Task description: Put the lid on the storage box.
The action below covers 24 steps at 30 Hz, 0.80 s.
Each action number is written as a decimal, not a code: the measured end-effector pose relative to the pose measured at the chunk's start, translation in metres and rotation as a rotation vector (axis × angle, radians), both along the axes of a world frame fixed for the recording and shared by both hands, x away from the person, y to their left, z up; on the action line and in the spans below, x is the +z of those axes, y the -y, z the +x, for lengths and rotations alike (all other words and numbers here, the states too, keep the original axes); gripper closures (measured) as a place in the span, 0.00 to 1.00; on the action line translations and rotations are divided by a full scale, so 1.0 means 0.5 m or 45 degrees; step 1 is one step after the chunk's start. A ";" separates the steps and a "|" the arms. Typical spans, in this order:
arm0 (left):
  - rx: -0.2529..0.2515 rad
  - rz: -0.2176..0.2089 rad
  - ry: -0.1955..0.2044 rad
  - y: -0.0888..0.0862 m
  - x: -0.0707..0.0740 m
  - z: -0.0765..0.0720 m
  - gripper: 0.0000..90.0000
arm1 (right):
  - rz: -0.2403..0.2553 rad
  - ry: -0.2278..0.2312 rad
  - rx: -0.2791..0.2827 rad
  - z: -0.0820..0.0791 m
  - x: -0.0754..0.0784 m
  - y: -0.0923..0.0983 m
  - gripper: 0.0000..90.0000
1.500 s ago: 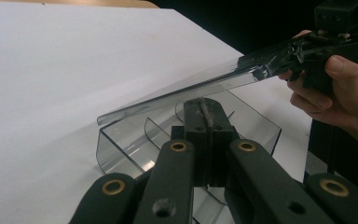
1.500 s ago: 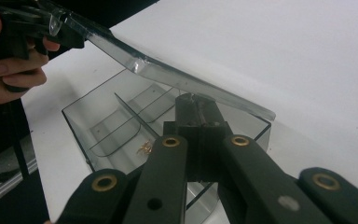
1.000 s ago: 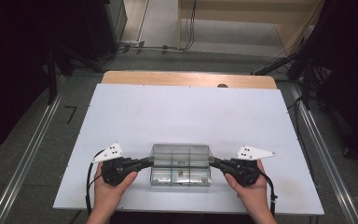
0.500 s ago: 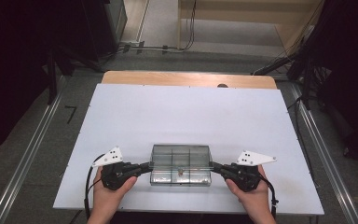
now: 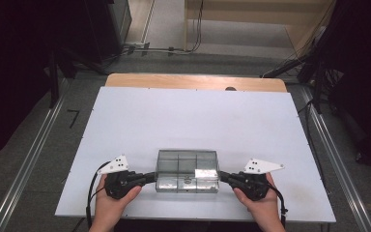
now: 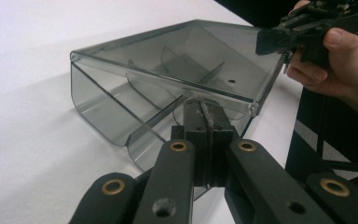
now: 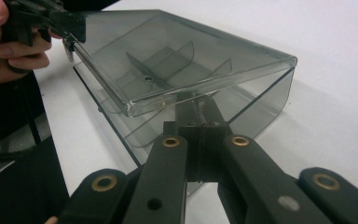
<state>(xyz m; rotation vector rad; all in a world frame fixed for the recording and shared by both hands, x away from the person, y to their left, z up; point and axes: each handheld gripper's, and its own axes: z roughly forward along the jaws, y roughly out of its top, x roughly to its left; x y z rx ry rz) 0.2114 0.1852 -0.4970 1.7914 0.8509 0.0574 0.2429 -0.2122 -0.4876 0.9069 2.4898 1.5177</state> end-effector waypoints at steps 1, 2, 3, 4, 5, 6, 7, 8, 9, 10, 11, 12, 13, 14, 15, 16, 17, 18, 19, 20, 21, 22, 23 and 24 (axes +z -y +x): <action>-0.005 -0.003 -0.006 -0.001 -0.001 0.001 1.00 | -0.004 0.000 0.002 0.000 -0.001 0.000 0.97; -0.007 0.001 -0.007 -0.002 -0.001 0.001 1.00 | -0.010 -0.002 0.005 0.000 -0.002 -0.001 0.97; -0.009 0.010 -0.006 -0.002 -0.001 0.001 1.00 | -0.011 -0.001 0.009 0.001 -0.003 -0.002 0.97; -0.010 0.017 -0.004 -0.002 -0.001 0.001 1.00 | -0.016 0.000 0.012 0.001 -0.004 -0.002 0.97; -0.014 0.027 -0.003 -0.002 -0.001 0.001 1.00 | -0.018 -0.001 0.013 0.001 -0.005 -0.002 0.97; -0.018 0.040 0.001 -0.002 -0.001 0.001 1.00 | -0.023 -0.002 0.014 0.002 -0.005 -0.002 0.97; -0.017 0.059 0.008 0.000 -0.001 0.000 1.00 | -0.025 -0.002 0.016 0.002 -0.006 -0.002 0.97; -0.020 0.079 0.016 0.001 0.000 0.000 1.00 | -0.027 -0.003 0.018 0.002 -0.007 -0.003 0.97; -0.024 0.091 0.022 0.002 0.000 -0.001 1.00 | -0.036 -0.002 0.019 0.003 -0.008 -0.003 0.97; -0.027 0.097 0.022 0.002 0.000 -0.001 1.00 | -0.043 0.001 0.024 0.002 -0.008 -0.003 0.97; -0.027 0.099 0.019 0.002 -0.001 -0.001 1.00 | -0.049 0.005 0.025 0.002 -0.009 -0.003 0.97; -0.027 0.099 0.017 0.002 -0.001 -0.001 1.00 | -0.053 0.005 0.025 0.002 -0.009 -0.003 0.97; -0.031 0.103 0.013 0.002 -0.002 0.000 1.00 | -0.057 0.006 0.024 0.002 -0.010 -0.003 0.97; -0.030 0.105 0.010 0.002 -0.003 0.000 1.00 | -0.061 0.006 0.024 0.003 -0.010 -0.003 0.97; -0.032 0.107 0.007 0.001 -0.004 0.001 1.00 | -0.064 0.007 0.023 0.003 -0.010 -0.003 0.97; -0.032 0.108 0.004 0.001 -0.004 0.001 1.00 | -0.065 0.008 0.024 0.003 -0.011 -0.003 0.97; -0.033 0.111 0.003 0.000 -0.005 0.002 1.00 | -0.064 0.007 0.024 0.004 -0.011 -0.002 0.97; -0.035 0.113 0.001 -0.001 -0.005 0.002 1.00 | -0.063 0.006 0.025 0.004 -0.011 -0.002 0.97; -0.037 0.116 0.000 -0.002 -0.005 0.003 1.00 | -0.065 0.006 0.025 0.004 -0.011 -0.002 0.97; -0.041 0.115 -0.004 -0.003 -0.006 0.003 1.00 | -0.064 0.006 0.025 0.004 -0.011 -0.001 0.97; -0.044 0.114 -0.010 -0.004 -0.006 0.004 1.00 | -0.066 0.006 0.026 0.004 -0.011 -0.001 0.97; -0.043 0.115 -0.011 -0.004 -0.007 0.004 1.00 | -0.067 0.008 0.026 0.005 -0.011 -0.001 0.97; -0.047 0.121 -0.014 -0.004 -0.008 0.004 1.00 | -0.070 0.008 0.027 0.005 -0.010 -0.001 0.97; -0.051 0.121 -0.018 -0.004 -0.008 0.005 1.00 | -0.072 0.009 0.028 0.005 -0.010 0.000 0.97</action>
